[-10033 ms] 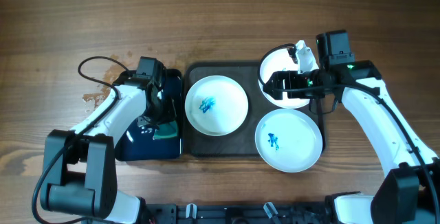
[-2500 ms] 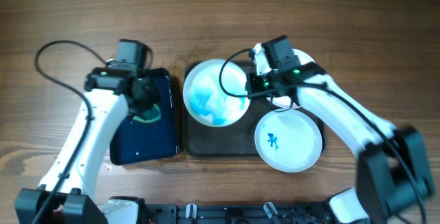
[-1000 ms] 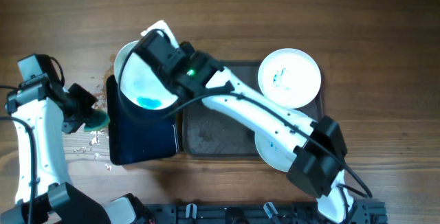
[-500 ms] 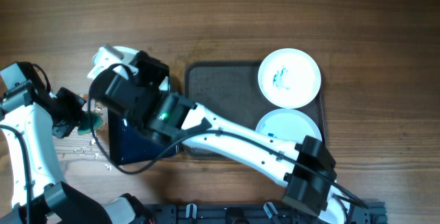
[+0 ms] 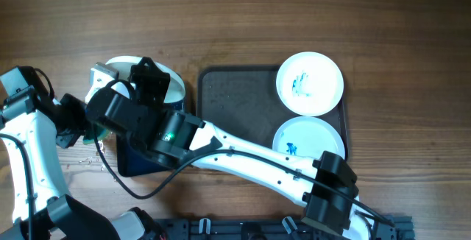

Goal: Clean dirty plates on tray and stack at the side
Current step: 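Swish the held plate in the blue tray water with the right gripper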

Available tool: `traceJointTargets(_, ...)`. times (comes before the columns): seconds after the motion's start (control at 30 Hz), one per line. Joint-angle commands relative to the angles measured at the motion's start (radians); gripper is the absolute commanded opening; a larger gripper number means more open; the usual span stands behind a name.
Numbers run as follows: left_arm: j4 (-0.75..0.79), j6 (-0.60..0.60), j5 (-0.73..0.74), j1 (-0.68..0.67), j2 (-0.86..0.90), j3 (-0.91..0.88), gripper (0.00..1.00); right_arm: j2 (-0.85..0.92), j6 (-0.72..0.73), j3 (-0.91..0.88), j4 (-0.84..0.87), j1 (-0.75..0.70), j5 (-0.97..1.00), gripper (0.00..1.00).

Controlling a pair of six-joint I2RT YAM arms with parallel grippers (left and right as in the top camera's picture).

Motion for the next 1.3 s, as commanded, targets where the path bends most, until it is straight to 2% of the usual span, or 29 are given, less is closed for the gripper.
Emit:
traceJointTargets(0.0,0.004,0.020,0.016,0.006,0.006,0.012,0.04,0.004,-0.014,0.022,0.007,0.002,0.032,0.05)
traceJointTargets(0.83,0.004,0.020,0.020,0.006,0.006,0.012,0.04,0.004,-0.020,0.022,0.010,0.002,0.051,0.05)
traceJointTargets(0.9,0.004,0.020,0.026,0.006,0.006,0.012,0.04,0.004,0.071,0.022,-0.014,-0.004,0.039,0.05)
traceJointTargets(0.97,0.003,0.020,0.027,0.006,0.006,0.012,0.04,0.004,0.352,0.022,-0.155,-0.049,-0.154,0.04)
traceJointTargets(1.03,0.004,0.020,0.033,0.006,0.006,0.012,0.04,0.004,0.472,0.022,-0.259,-0.116,-0.414,0.04)
traceJointTargets(1.07,0.005,0.020,0.035,0.006,0.006,0.012,0.04,0.003,0.511,0.023,-0.277,-0.140,-0.399,0.04)
traceJointTargets(1.13,0.008,0.020,0.035,0.006,0.006,0.012,0.04,0.004,0.484,0.023,-0.260,-0.145,-0.090,0.05)
traceJointTargets(1.2,0.011,0.020,0.035,0.006,0.006,0.012,0.04,0.004,0.320,0.023,-0.176,-0.145,0.130,0.04)
traceJointTargets(1.23,0.011,0.020,0.035,0.006,0.006,0.012,0.04,0.004,0.273,0.023,-0.176,-0.145,0.095,0.04)
traceJointTargets(1.27,0.011,0.020,0.035,0.006,0.006,0.012,0.04,0.001,0.244,0.023,-0.256,-0.145,-0.185,0.04)
